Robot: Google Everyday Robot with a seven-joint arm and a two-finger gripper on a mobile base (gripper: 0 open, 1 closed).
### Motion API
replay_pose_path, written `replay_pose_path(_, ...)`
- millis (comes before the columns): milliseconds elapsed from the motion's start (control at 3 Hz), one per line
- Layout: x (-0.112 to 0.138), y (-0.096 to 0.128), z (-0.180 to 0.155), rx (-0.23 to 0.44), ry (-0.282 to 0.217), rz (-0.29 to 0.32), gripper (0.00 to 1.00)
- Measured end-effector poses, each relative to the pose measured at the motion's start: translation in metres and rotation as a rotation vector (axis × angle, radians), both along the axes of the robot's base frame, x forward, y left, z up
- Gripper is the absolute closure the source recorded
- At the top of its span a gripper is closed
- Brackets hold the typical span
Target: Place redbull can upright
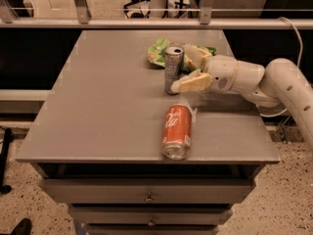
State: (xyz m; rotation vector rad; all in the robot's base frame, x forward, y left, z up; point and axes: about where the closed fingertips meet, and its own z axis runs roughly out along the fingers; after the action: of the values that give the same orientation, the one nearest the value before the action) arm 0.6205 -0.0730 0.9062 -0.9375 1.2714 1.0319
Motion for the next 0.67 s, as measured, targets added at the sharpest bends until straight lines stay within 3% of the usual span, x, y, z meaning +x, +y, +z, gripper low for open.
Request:
replay_pose_path(333, -0.008, -0.018, 0.004, -0.051, 0.013, -0.024, 0.00)
replay_pose_path(667, -0.022, -0.066, 0.039, -0.170, 0.003, -0.101, 0.00)
